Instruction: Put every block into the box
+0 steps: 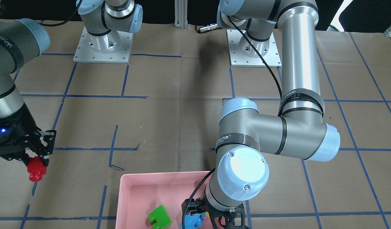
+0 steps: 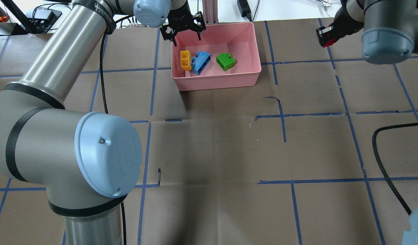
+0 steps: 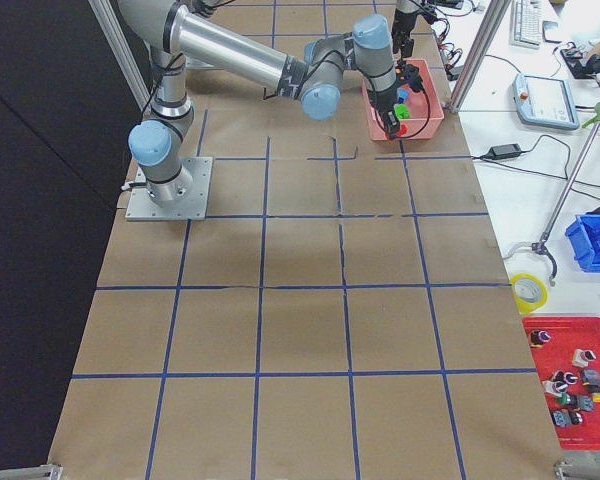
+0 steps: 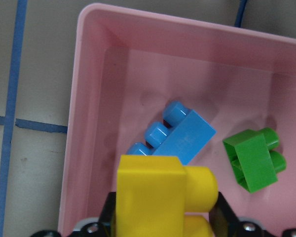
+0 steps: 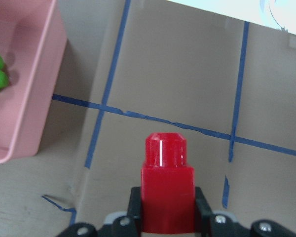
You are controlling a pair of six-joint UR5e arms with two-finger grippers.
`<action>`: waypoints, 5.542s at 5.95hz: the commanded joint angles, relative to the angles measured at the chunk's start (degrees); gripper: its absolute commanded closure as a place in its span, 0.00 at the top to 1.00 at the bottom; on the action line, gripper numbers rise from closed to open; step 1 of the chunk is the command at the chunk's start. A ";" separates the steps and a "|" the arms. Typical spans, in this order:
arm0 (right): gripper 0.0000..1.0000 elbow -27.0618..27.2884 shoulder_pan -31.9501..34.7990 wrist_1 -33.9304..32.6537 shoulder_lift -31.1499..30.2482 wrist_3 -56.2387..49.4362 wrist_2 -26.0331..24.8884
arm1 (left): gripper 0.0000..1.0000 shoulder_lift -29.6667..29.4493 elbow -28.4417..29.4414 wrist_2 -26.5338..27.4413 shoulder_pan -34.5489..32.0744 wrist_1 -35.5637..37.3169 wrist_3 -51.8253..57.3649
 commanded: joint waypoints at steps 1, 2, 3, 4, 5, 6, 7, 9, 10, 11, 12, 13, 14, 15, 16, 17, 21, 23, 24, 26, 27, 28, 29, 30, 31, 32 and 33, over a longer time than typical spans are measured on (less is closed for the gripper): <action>0.07 -4.20 5.97 2.89 0.48 10.68 0.26 | 1.00 5.63 -1.61 0.67 3.10 -2.10 4.41; 0.07 -5.61 10.78 2.03 1.96 18.94 4.18 | 1.00 8.97 -4.23 0.76 8.79 -2.82 11.31; 0.07 -9.62 14.75 1.59 5.98 26.42 5.09 | 1.00 13.79 -9.74 1.02 12.59 -2.91 17.13; 0.07 -14.19 18.27 1.32 10.98 28.24 5.01 | 1.00 19.15 -17.54 0.94 14.97 -2.04 20.84; 0.10 -18.50 19.78 -1.90 16.25 28.43 5.01 | 1.00 25.46 -25.10 1.02 15.52 -1.25 22.70; 0.16 -22.28 21.19 -3.41 19.78 28.34 4.93 | 1.00 31.44 -29.79 1.20 15.26 -1.85 20.63; 0.96 -22.84 21.72 -4.47 20.60 27.39 2.75 | 1.00 36.20 -32.10 1.98 14.83 -3.77 20.44; 1.00 -22.50 21.99 -3.87 20.61 27.29 0.71 | 1.00 41.24 -34.75 2.17 12.64 -5.81 20.44; 1.00 -22.15 22.08 -3.52 19.48 27.11 0.62 | 1.00 42.48 -35.63 2.17 11.32 -5.90 20.44; 1.00 -21.19 21.82 -0.91 15.90 26.33 -2.25 | 1.00 42.58 -36.59 3.04 10.70 -5.81 20.61; 1.00 -18.74 20.43 12.00 10.56 25.80 -2.54 | 1.00 42.75 -37.39 4.18 10.69 -5.64 21.05; 1.00 -16.71 19.11 19.70 4.94 25.45 -5.68 | 1.00 43.28 -38.00 4.28 10.69 -5.29 20.97; 1.00 -12.61 18.83 23.60 -0.43 25.44 -6.93 | 1.00 43.37 -38.01 4.28 10.69 -5.11 20.96; 1.00 -7.17 18.74 29.47 -8.75 25.79 -7.72 | 1.00 43.46 -38.10 4.28 10.69 -5.11 20.96; 1.00 -1.81 18.74 32.31 -14.23 27.45 -8.08 | 1.00 43.46 -37.84 4.28 10.69 -5.02 20.88; 0.99 3.47 18.13 32.34 -17.85 28.77 -8.00 | 1.00 43.55 -37.75 4.28 10.69 -5.02 20.62; 0.99 13.89 10.32 34.00 -30.54 27.90 -7.12 | 1.00 43.90 -37.75 4.19 10.69 -5.20 20.53; 1.00 13.98 10.57 33.92 -30.45 27.99 -6.42 | 1.00 43.81 -37.75 4.19 10.69 -5.20 20.53; 1.00 13.98 10.74 33.92 -30.63 28.08 -6.24 | 1.00 43.72 -37.75 4.10 10.69 -5.11 20.61; 1.00 13.46 11.01 33.05 -28.88 27.99 -3.01 | 1.00 43.63 -37.83 4.10 10.60 -5.11 20.53; 1.00 12.93 11.01 33.57 -27.31 28.17 -2.90 | 1.00 43.55 -37.83 4.10 10.60 -5.02 20.53; 1.00 13.53 11.01 33.83 -26.85 28.25 -2.90 | 1.00 43.55 -37.83 4.10 10.60 -5.02 20.53; 1.00 13.80 11.01 33.84 -27.11 28.26 -2.98 | 1.00 43.46 -37.92 4.10 10.60 -5.02 20.53; 1.00 13.98 11.01 33.75 -26.68 28.17 -2.99 | 1.00 43.46 -38.01 4.19 10.60 -5.02 20.53; 1.00 14.07 11.01 33.92 -26.76 28.08 -2.99 | 1.00 43.37 -37.92 4.10 10.60 -5.02 20.53; 1.00 14.85 11.01 33.92 -27.37 28.08 -2.99 | 1.00 43.37 -37.92 4.10 10.60 -5.02 20.53; 1.00 15.21 11.01 32.97 -27.46 28.17 -2.90 | 1.00 43.46 -37.92 4.10 10.60 -5.02 20.53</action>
